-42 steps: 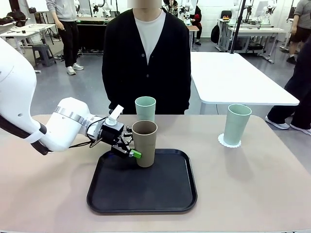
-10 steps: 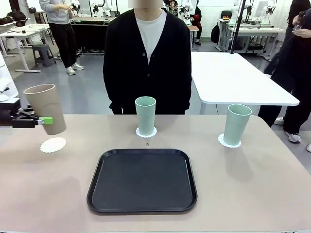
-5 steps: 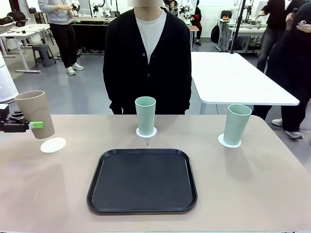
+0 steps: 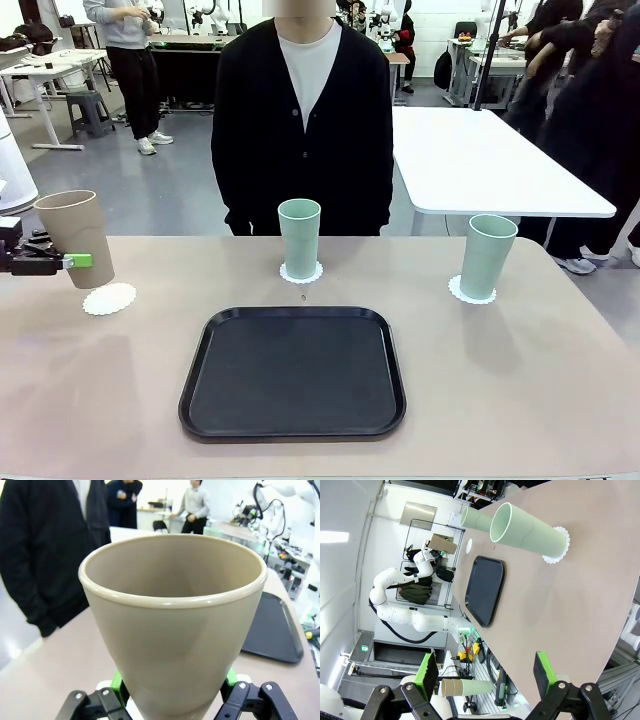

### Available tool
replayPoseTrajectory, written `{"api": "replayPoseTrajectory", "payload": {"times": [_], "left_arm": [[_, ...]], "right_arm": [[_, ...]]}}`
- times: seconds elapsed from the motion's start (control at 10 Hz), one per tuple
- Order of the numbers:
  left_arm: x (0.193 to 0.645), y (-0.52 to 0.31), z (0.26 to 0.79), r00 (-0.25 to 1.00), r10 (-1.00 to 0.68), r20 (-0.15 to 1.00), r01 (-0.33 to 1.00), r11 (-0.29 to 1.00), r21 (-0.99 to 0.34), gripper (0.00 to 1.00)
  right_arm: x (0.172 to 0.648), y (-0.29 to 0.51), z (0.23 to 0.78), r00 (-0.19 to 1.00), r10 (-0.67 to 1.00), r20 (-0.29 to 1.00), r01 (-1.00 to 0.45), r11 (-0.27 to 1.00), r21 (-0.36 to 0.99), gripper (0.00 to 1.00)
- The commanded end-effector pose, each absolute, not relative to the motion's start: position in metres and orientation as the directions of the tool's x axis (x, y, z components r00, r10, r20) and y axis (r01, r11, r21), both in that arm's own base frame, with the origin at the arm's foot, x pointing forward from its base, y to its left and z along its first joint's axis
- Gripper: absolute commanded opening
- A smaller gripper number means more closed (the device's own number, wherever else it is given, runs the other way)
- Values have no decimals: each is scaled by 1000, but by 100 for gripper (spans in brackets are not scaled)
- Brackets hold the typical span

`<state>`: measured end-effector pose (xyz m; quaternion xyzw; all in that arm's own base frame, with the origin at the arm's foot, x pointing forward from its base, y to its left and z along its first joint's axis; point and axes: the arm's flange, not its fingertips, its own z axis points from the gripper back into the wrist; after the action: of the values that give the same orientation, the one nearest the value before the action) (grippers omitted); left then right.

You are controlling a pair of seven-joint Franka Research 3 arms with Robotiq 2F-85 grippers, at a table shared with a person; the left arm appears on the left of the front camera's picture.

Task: Place coasters on the table and set cups on them.
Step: Take one Reusable plastic cup from the Flat Tray and place it on a coaster set by the human.

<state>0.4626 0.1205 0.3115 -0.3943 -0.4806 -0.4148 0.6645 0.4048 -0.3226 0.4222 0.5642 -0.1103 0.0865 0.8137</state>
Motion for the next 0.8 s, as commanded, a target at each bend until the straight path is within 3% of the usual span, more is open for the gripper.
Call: {"api": "replayPoseTrajectory", "payload": {"times": [0.0,0.4,0.7], "left_arm": [[462,122,314,193,-163,968,930,344,-128,83],[463,120,311,194,-172,966,930,345,-125,83],[481,128,290,93,-210,973,971,237,-41,83]], "right_arm": [[405,-321,422,960,10,279,-265,347,900,100],[405,-321,422,960,10,279,-265,347,900,100],[405,-321,422,960,10,279,-265,347,900,100]]}}
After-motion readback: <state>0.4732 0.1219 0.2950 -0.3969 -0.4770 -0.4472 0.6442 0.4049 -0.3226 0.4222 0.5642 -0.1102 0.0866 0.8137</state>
